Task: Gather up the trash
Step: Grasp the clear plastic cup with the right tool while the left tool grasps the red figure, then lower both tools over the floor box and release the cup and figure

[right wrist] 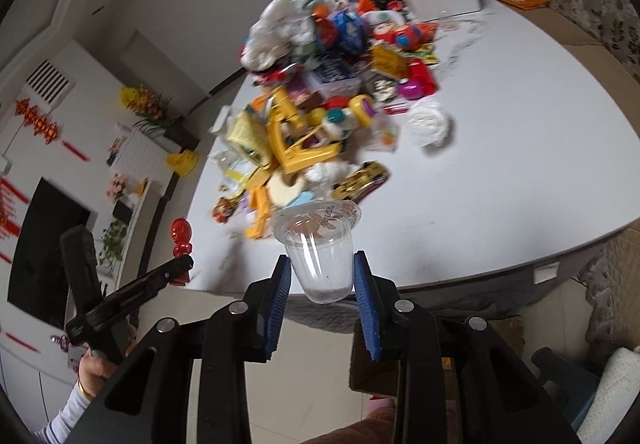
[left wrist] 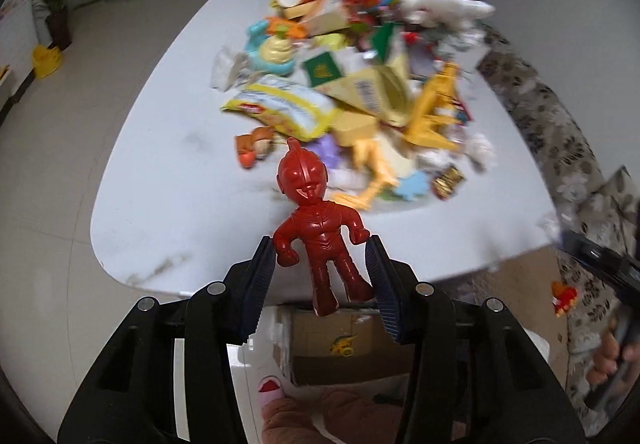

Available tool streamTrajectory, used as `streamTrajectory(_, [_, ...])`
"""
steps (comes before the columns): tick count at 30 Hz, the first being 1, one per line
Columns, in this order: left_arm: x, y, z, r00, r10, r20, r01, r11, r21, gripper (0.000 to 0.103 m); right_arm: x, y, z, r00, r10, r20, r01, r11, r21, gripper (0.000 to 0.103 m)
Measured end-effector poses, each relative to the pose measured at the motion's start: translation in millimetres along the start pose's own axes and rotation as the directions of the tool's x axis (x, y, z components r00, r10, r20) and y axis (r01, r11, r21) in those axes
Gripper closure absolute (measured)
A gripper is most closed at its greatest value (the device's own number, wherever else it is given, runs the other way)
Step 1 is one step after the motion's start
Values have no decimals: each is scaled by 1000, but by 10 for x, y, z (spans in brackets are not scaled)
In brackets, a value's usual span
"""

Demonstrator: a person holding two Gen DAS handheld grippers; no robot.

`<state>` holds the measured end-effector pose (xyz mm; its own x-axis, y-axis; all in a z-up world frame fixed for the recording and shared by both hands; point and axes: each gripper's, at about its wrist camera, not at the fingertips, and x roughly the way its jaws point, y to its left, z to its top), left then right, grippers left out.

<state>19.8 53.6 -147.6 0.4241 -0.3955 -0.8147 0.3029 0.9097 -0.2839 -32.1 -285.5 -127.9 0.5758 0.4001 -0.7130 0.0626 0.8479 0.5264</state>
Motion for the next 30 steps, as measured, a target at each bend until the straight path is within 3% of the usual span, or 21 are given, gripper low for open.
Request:
streamTrajectory(3, [15, -281, -80, 997, -73, -19, 74, 997, 25, 57, 35, 87, -54, 1000, 18, -25, -18, 1000, -24, 71])
streamTrajectory(8, [271, -595, -541, 978, -153, -145, 163, 985, 56, 57, 103, 22, -280, 995, 7, -96, -10, 1000, -29, 71])
streamTrajectory(12, [683, -783, -958, 946, -162, -280, 189, 979, 75, 57, 257, -256, -589, 983, -40, -181, 43, 999, 13, 71])
streamTrajectory(16, [1269, -840, -1335, 902, -144, -407, 179, 983, 49, 57, 528, -642, -906, 960, -91, -265, 113, 991, 68, 71])
streamTrajectory(19, [1713, -854, -1554, 877, -108, -469, 141, 989, 36, 57, 841, -983, -1179, 926, -153, -344, 195, 977, 90, 71])
streamTrajectory(23, [2229, -848, -1720, 849, -73, -524, 102, 994, 26, 56, 1276, -1400, -1472, 865, -250, -435, 309, 948, 69, 71])
streamTrajectory(26, [2572, -768, -1830, 831, -40, -555, 64, 998, 23, 56, 1562, -1676, -1613, 829, -282, -483, 360, 930, 76, 71])
streamTrajectory(27, [2678, -746, -1855, 820, -38, -571, 55, 998, 12, 56, 1640, -1743, -1647, 819, -293, -493, 374, 925, 71, 69])
streamTrajectory(29, [2934, -677, -1920, 781, -18, -624, 10, 1000, -17, 39, 1791, -1861, -1695, 787, -351, -508, 426, 904, 34, 32])
streamTrajectory(30, [2964, -657, -1935, 776, 0, -631, -14, 1000, -18, 36, 1840, -1895, -1705, 766, -394, -508, 462, 887, 8, 19])
